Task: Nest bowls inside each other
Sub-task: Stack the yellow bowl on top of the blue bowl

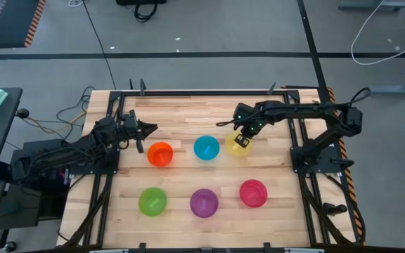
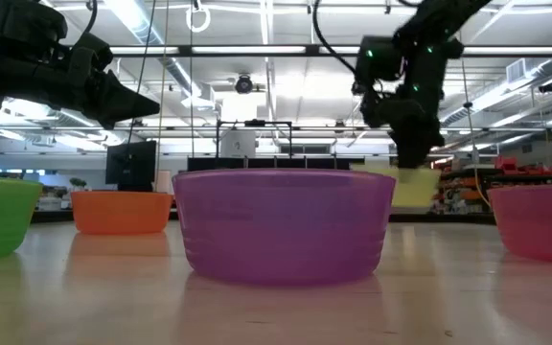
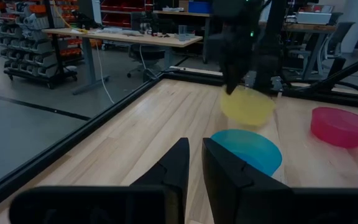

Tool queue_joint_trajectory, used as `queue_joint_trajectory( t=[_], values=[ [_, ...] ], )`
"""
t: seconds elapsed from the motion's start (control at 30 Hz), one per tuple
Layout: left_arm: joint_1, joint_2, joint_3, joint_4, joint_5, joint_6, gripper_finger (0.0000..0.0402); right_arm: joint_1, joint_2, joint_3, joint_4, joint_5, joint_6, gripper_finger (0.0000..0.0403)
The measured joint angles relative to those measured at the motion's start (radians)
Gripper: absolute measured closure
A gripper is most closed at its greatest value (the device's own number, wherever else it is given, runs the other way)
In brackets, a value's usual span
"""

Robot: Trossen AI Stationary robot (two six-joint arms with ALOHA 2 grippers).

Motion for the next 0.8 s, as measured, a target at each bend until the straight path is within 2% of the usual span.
queue_joint_trajectory(
  t=[0.27,0.5,0.8],
  values=[
    [0.000,0.000,0.000,0.000,0.000,0.000,0.0350,0.050,0.000,0.190,-0.056,0.023,0.002,0.0402],
    [0.000,0.000,0.000,0.000,0.000,0.000,0.0352,0.059,0.012,0.267,-0.057,0.023,0.004,0.0402],
    [0.000,0.000,0.000,0.000,0.000,-0.001,0.0351,0.059,0.216,0.409,-0.091,-0.016,-0.048,0.0402]
  ],
)
